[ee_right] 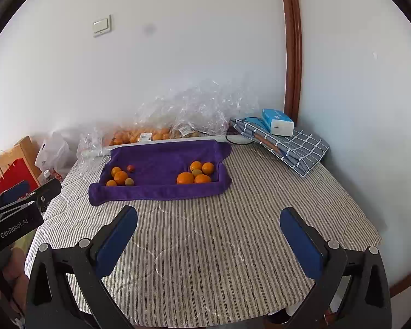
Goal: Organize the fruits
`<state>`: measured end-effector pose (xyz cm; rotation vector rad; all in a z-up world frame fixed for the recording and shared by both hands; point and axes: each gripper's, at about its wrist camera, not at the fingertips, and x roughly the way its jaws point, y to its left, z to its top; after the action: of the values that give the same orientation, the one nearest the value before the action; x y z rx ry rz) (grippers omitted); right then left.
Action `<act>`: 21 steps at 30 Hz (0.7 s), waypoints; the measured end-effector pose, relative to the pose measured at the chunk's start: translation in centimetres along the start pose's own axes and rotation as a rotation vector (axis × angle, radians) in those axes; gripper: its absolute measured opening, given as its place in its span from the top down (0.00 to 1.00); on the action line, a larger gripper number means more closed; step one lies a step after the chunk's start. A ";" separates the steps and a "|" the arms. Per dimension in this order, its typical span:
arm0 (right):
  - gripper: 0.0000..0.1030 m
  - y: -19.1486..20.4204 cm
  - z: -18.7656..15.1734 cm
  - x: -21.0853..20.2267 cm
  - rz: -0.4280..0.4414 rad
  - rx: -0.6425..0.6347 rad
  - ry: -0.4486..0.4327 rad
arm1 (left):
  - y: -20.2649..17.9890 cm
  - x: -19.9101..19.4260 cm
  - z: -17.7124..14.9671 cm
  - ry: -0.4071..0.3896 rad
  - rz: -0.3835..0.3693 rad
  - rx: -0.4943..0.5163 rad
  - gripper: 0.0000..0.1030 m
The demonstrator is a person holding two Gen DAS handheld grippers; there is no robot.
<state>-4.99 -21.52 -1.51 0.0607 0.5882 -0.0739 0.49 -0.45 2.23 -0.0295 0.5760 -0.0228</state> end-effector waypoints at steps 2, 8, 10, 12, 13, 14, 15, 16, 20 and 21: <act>0.01 -0.1 0.1 0.1 0.003 0.005 0.003 | -0.2 0.1 0.1 0.001 0.001 0.003 0.11; 0.01 -0.1 -0.1 0.1 -0.001 0.003 0.007 | -0.4 0.0 0.0 -0.003 -0.001 0.000 0.11; 0.01 -0.1 -0.1 0.1 0.000 0.005 0.008 | -0.5 0.0 0.0 -0.004 -0.003 -0.002 0.11; 0.01 0.0 -0.1 0.0 -0.001 0.003 0.004 | -0.6 0.0 0.0 -0.004 -0.002 0.000 0.11; 0.01 0.0 -0.1 0.0 -0.005 0.001 0.005 | -0.6 0.0 0.0 -0.004 -0.003 0.000 0.11; 0.01 0.0 -0.1 0.0 -0.008 -0.001 0.005 | -0.5 -0.1 -0.1 -0.005 -0.004 0.000 0.11; 0.01 0.0 -0.2 -0.1 -0.010 -0.002 0.005 | -0.5 -0.1 -0.1 -0.006 -0.003 -0.002 0.11; 0.01 0.1 -0.2 -0.1 -0.010 -0.003 0.004 | -0.5 -0.1 -0.1 -0.007 -0.003 -0.003 0.11; 0.01 0.0 -0.1 -0.2 -0.009 0.002 0.004 | -0.6 -0.1 -0.1 -0.008 -0.003 -0.004 0.11; 0.01 -0.1 -0.1 -0.2 -0.006 0.003 0.004 | -0.5 -0.1 -0.1 -0.008 -0.003 -0.002 0.11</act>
<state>-5.23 -21.58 -1.50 0.0625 0.5926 -0.0804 0.35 -0.98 2.24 -0.0325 0.5681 -0.0245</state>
